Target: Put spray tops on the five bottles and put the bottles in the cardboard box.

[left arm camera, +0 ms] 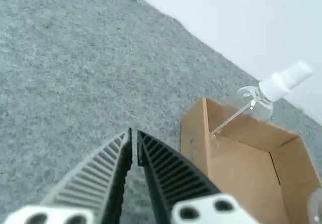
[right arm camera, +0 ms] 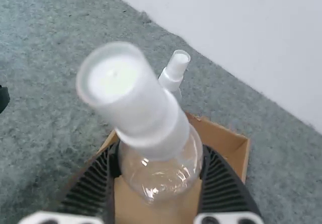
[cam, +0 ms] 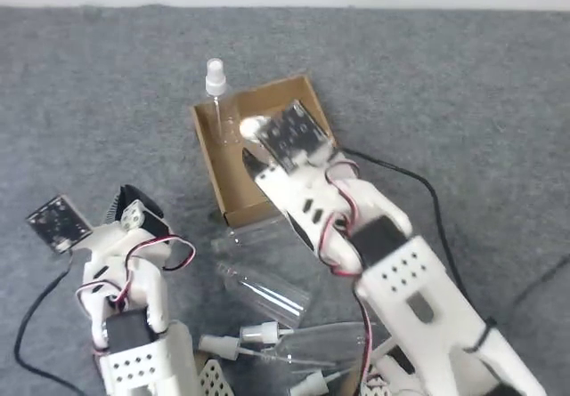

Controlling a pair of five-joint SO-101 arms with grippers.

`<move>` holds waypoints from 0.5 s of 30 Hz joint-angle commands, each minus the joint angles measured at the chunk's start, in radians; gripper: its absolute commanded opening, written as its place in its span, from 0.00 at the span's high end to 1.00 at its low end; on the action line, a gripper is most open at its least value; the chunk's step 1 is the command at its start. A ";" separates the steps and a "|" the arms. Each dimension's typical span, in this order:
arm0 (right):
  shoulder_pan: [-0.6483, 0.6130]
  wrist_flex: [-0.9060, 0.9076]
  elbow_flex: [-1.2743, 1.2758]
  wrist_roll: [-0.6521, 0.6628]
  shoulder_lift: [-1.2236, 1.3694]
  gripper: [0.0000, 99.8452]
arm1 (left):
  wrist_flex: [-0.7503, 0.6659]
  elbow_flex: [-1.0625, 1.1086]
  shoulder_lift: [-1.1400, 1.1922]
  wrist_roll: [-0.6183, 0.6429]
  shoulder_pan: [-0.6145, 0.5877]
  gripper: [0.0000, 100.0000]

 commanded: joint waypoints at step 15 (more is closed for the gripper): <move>-0.016 -0.081 -0.325 -0.092 0.366 0.99 | -0.117 -0.004 -0.021 -0.005 -0.163 0.98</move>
